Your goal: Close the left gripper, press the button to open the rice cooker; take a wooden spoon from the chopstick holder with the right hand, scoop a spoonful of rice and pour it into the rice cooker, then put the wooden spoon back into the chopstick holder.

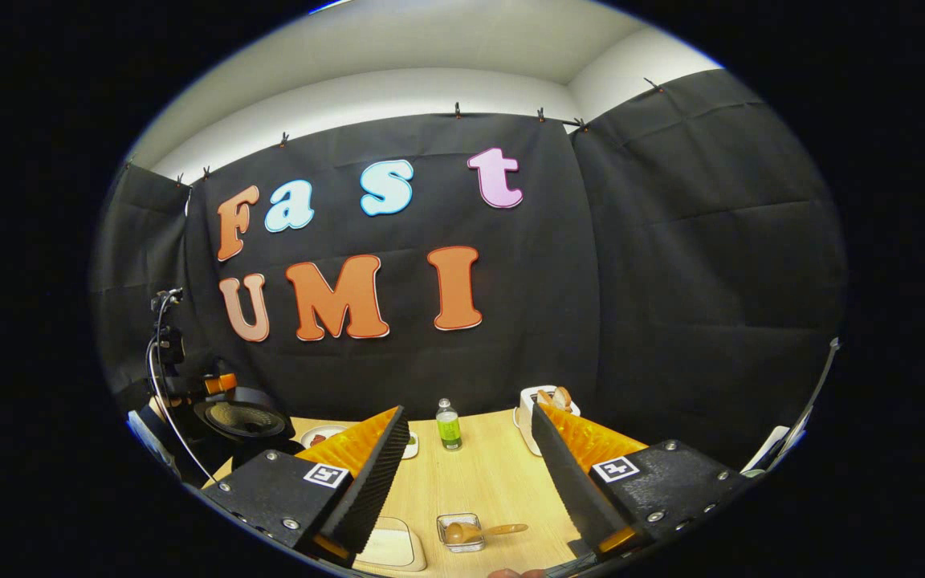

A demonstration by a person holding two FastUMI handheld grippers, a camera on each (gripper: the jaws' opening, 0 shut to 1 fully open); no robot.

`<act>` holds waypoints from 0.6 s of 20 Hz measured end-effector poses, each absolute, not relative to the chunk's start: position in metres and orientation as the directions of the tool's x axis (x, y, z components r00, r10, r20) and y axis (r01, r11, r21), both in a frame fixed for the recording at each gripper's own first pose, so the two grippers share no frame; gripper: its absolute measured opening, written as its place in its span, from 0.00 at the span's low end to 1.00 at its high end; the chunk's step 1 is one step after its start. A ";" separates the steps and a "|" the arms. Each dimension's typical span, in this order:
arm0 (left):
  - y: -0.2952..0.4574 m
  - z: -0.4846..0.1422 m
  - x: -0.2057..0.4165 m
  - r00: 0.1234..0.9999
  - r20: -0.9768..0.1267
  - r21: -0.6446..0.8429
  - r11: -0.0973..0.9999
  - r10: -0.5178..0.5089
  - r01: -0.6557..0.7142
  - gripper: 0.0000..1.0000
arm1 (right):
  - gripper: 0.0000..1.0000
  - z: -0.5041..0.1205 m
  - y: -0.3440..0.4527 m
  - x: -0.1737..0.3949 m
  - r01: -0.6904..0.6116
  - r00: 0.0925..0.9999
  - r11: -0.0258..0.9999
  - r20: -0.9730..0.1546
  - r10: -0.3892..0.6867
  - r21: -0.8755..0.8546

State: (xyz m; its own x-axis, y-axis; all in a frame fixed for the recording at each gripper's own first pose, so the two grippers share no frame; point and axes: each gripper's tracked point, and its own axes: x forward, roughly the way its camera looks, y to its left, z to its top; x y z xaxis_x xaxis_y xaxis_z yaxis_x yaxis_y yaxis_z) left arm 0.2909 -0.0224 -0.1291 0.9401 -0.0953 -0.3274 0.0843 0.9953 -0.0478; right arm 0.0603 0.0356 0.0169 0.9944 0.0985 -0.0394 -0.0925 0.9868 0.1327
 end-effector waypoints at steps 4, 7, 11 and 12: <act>-0.036 -0.171 0.246 0.926 -0.364 -0.051 0.995 -0.103 0.091 1.00 | 0.95 0.008 0.033 0.060 -0.126 0.989 0.982 -0.054 0.135 0.140; -0.043 -0.209 0.221 0.925 -0.372 -0.037 0.997 -0.078 0.069 1.00 | 0.95 0.000 0.029 0.057 -0.137 0.986 0.980 -0.071 0.148 0.147; -0.038 -0.257 0.200 0.939 -0.343 0.035 0.999 -0.015 0.029 1.00 | 0.95 -0.011 0.014 0.056 -0.121 0.986 0.984 -0.101 0.135 0.134; -0.037 -0.257 0.200 0.948 -0.317 0.055 0.998 -0.007 0.026 0.99 | 0.95 -0.013 0.010 0.056 -0.115 0.986 0.984 -0.105 0.130 0.134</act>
State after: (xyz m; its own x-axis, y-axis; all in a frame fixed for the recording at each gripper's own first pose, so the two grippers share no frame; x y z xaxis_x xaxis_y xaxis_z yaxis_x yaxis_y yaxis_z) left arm 0.1999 -0.0374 -0.2569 0.9484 -0.0075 -0.3171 0.0262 0.9982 0.0548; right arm 0.0560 0.0103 -0.0130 0.9860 0.1297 -0.1045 -0.1153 0.9843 0.1338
